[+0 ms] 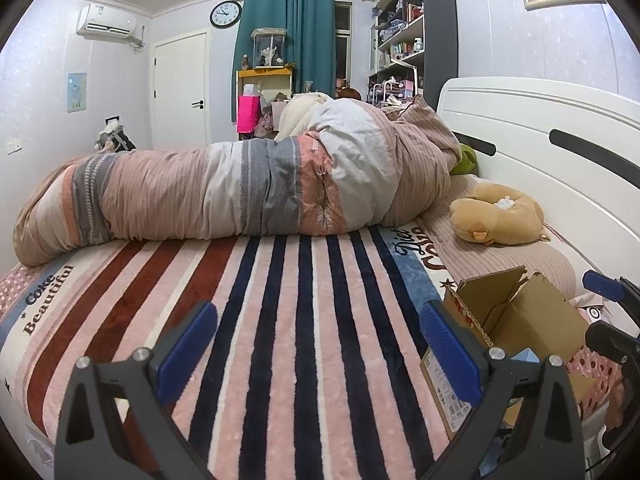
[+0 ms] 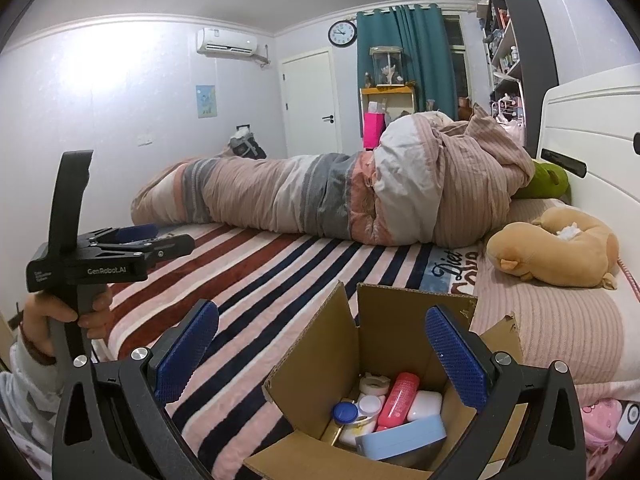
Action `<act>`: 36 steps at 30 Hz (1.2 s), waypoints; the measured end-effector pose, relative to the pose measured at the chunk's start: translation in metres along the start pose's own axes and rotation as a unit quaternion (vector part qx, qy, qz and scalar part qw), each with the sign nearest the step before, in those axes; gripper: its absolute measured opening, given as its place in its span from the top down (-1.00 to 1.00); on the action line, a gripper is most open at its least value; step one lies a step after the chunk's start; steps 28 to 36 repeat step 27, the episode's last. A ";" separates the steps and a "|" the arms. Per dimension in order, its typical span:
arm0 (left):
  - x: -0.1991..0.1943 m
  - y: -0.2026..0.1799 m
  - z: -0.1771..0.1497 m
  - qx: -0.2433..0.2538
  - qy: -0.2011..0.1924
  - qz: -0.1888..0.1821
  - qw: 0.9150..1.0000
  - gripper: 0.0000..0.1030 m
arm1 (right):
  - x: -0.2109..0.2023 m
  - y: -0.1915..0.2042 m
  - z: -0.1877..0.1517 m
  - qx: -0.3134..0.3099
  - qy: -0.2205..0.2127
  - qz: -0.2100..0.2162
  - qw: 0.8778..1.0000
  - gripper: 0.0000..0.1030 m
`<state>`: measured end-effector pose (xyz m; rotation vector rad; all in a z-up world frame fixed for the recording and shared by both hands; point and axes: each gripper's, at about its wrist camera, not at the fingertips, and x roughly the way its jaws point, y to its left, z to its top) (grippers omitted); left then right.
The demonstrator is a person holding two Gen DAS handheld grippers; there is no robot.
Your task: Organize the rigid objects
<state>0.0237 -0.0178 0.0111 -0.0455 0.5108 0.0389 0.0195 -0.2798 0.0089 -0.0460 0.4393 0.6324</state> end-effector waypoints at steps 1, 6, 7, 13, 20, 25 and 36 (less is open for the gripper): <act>0.000 0.001 0.000 0.000 0.000 0.000 1.000 -0.95 | 0.000 0.000 0.000 0.000 0.000 0.000 1.000 -1.00; 0.000 0.000 0.000 0.000 0.001 0.000 1.000 -0.95 | 0.000 0.000 0.000 0.003 -0.001 0.001 1.000 -1.00; 0.000 0.000 0.000 0.000 0.000 0.000 1.000 -0.95 | -0.001 0.000 0.000 0.005 -0.001 0.001 1.000 -1.00; 0.000 0.001 0.000 0.000 -0.001 0.001 1.000 -0.95 | -0.001 0.001 0.001 0.005 0.000 -0.002 1.000 -1.00; 0.000 0.002 0.000 0.000 0.000 0.001 1.000 -0.95 | -0.001 0.000 0.000 0.006 0.000 -0.001 1.000 -1.00; 0.000 0.003 0.000 0.000 0.000 0.000 1.000 -0.95 | -0.001 -0.001 0.001 0.006 0.000 0.000 1.000 -1.00; -0.001 0.003 0.000 0.001 0.000 0.002 1.000 -0.95 | -0.001 -0.001 0.001 0.006 0.000 -0.001 1.000 -1.00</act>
